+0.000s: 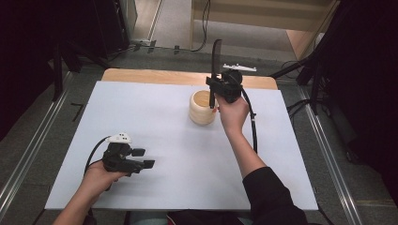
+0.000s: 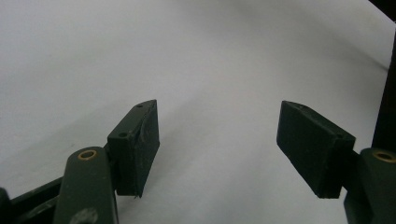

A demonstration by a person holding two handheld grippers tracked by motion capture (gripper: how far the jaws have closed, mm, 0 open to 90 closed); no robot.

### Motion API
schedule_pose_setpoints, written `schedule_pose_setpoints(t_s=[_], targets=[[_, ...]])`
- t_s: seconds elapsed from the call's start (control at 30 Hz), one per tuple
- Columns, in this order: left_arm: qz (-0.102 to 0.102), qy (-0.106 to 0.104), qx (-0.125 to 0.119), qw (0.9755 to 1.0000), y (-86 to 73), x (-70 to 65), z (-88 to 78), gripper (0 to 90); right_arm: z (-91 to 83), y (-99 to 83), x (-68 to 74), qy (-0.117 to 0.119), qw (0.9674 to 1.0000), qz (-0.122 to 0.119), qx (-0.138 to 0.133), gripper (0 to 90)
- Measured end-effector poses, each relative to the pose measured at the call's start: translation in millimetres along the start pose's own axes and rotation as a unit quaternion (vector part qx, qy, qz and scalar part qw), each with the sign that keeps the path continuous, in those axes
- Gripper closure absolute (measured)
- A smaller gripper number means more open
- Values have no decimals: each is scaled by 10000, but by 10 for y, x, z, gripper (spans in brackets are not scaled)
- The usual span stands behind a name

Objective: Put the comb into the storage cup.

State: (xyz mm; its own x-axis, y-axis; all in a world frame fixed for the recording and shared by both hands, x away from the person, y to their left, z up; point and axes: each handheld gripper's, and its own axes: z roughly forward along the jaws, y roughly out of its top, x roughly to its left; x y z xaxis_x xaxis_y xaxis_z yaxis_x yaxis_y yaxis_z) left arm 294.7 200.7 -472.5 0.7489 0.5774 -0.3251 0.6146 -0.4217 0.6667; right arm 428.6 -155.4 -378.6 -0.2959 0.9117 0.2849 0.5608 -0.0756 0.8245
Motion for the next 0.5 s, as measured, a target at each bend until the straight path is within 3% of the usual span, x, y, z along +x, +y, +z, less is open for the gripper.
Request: schedule_pose_setpoints(t_s=[0.23,0.33,0.5], targets=[[26,-17,71,10000,2,-9,28,305,66,105,23,-43,10000,-44,-59,696],[29,-29,68,10000,3,-6,27,305,108,124,8,-7,10000,49,-77,696],[3,-45,51,10000,3,-6,27,305,189,148,19,-128,9999,4,-34,696]])
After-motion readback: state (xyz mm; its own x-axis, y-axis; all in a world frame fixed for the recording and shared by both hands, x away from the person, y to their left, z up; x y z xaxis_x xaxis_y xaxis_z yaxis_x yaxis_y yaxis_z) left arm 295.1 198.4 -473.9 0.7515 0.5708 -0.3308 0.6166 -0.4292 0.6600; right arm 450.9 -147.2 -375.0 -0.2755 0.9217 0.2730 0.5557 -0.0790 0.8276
